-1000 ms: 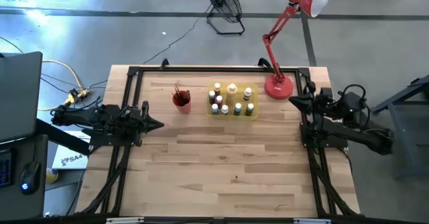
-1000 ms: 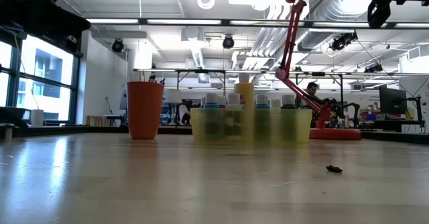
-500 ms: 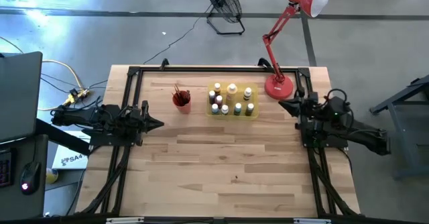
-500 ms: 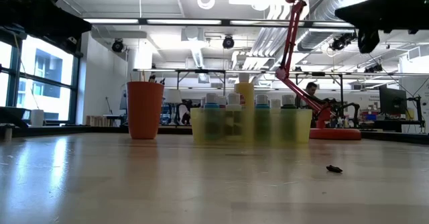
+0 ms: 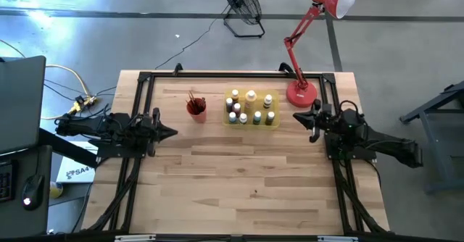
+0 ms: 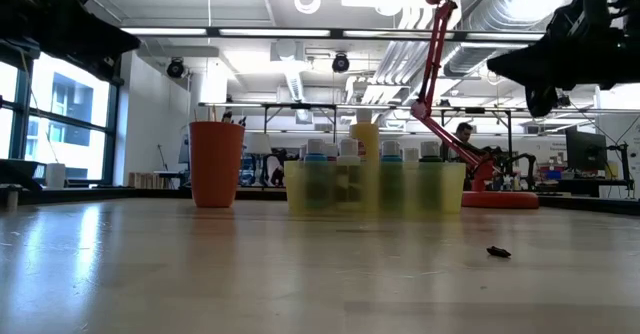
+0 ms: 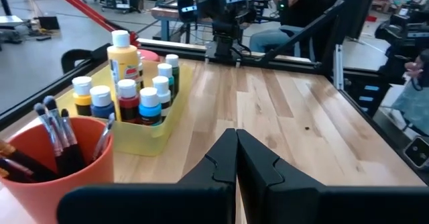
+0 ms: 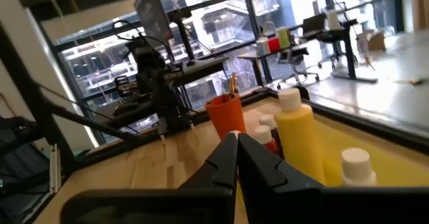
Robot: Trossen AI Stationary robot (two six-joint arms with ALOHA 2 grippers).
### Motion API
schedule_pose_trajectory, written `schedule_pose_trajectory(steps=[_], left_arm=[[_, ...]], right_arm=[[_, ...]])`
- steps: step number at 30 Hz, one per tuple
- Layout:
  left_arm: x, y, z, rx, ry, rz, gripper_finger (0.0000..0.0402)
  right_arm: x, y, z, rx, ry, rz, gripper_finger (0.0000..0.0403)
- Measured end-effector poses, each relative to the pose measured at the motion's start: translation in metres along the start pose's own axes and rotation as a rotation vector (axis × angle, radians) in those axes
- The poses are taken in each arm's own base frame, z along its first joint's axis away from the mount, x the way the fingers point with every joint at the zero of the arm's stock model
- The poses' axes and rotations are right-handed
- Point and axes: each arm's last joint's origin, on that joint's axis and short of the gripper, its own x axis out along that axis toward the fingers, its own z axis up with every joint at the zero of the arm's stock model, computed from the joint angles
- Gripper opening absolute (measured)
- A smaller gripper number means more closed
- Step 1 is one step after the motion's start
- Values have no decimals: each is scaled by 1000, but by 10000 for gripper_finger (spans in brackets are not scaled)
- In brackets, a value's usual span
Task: Pick & Place Paint Supplies
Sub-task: Return to Home Position
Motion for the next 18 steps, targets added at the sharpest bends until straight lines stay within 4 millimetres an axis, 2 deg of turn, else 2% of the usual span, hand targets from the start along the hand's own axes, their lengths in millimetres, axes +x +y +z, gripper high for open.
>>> schedule_pose_trajectory(steps=[7,18], left_arm=[[0,0,0,1,0,15,0],[0,1,-1,2,5,16,0]], right_arm=[[0,-5,-5,71,28,-110,4],[0,-5,-6,71,37,-107,4]])
